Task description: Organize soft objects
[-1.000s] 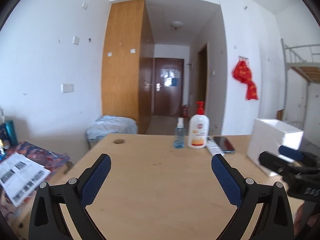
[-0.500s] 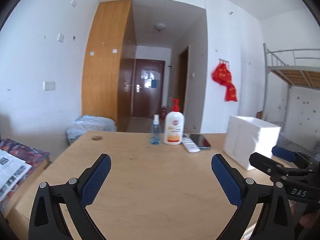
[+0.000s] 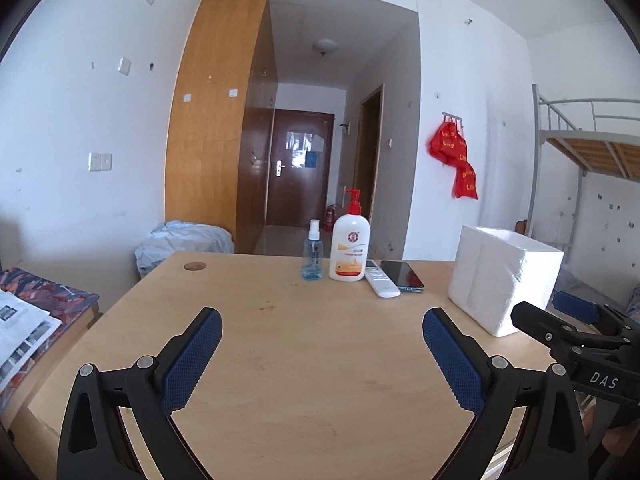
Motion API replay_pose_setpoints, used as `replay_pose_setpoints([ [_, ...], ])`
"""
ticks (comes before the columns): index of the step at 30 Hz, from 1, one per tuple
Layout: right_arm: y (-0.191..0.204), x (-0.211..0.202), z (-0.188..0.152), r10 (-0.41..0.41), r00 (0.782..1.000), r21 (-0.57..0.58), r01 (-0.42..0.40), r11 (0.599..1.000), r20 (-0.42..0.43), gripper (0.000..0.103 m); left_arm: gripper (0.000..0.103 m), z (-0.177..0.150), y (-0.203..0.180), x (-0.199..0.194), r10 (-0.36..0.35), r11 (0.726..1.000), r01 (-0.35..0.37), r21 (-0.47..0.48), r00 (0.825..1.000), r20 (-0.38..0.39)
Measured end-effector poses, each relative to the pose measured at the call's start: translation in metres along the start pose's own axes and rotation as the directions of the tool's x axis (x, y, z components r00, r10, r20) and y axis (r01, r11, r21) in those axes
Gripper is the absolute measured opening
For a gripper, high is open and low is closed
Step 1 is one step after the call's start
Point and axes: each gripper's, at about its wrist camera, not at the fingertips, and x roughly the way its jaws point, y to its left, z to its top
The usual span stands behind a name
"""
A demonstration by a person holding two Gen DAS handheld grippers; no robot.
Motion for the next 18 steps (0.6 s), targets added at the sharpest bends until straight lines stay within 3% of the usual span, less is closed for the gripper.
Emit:
replay_pose_setpoints([
  [18, 0.0010, 0.0003, -0.0014, 0.004, 1.000, -0.012, -0.004, 1.000, -0.009, 0.096, 0.101, -0.0014, 0.0025, 0.0008, 0.024, 1.000, -0.024, -0.001, 1.000, -0.012],
])
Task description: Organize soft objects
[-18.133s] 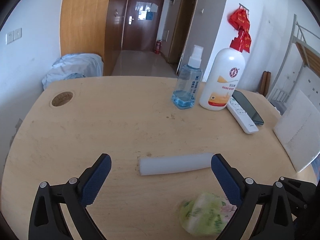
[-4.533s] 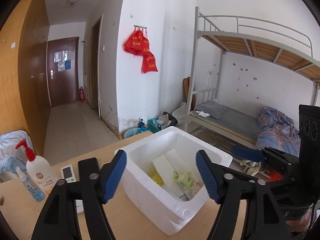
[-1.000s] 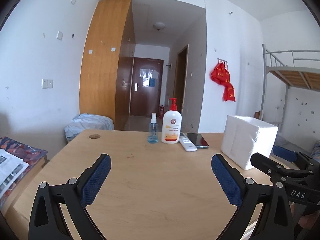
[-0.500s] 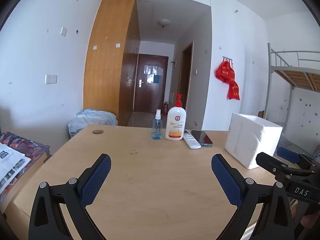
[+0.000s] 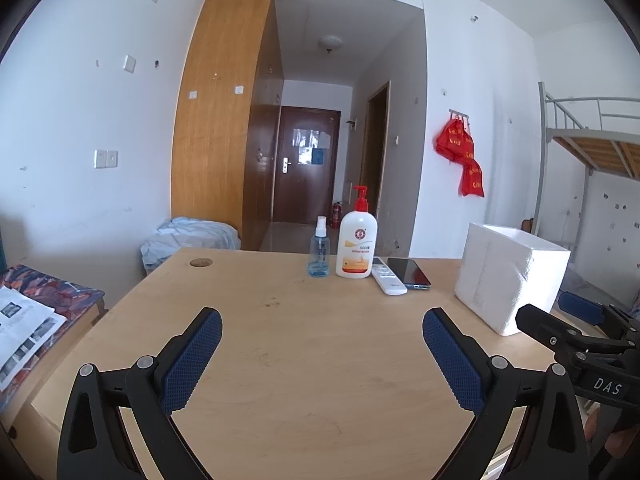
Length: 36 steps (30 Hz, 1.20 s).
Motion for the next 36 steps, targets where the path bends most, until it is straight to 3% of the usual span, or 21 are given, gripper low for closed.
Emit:
replay_pose_setpoints([
  [36, -0.0028, -0.0034, 0.0010, 0.003, 1.000, -0.003, -0.003, 1.000, -0.004, 0.096, 0.101, 0.0005, -0.0026, -0.0003, -0.015, 1.000, 0.015, 0.019, 1.000, -0.010],
])
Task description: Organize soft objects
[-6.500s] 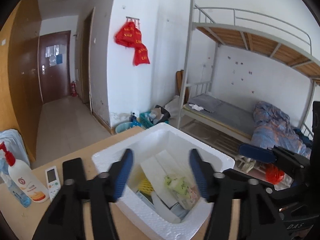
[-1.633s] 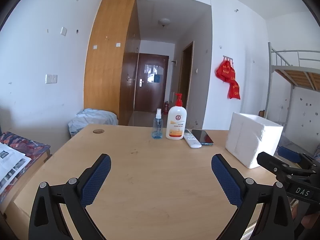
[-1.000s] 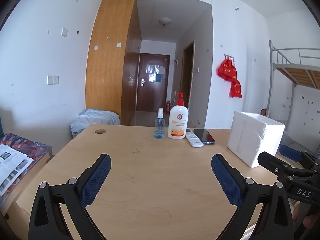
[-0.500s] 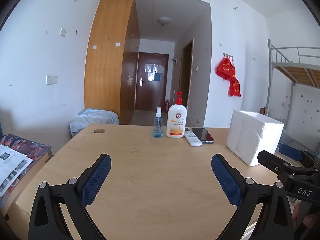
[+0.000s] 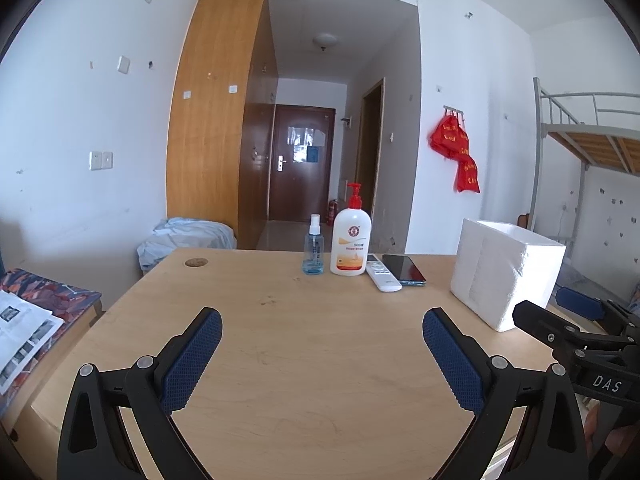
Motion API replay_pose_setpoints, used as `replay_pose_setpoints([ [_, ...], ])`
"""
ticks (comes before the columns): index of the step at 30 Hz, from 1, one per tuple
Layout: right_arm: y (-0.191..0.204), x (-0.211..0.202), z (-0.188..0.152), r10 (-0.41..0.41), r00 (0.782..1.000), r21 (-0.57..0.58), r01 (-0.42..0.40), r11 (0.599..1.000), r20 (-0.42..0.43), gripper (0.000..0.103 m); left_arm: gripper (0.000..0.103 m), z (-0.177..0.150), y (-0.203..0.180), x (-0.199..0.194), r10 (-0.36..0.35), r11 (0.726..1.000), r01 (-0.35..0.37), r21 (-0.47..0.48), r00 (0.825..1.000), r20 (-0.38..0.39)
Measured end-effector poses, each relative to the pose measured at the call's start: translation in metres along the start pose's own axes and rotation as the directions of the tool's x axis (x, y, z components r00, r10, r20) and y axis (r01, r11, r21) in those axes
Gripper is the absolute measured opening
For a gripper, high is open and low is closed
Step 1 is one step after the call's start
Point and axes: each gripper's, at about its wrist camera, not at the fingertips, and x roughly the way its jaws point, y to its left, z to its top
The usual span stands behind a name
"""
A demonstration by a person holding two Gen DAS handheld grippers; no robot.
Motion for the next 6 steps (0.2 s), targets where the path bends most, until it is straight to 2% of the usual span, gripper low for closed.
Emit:
replay_pose_setpoints([
  [6, -0.0004, 0.0004, -0.0001, -0.003, 1.000, 0.003, 0.003, 1.000, 0.001, 0.096, 0.101, -0.0004, -0.0004, 0.0007, 0.001, 1.000, -0.001, -0.005, 1.000, -0.002],
])
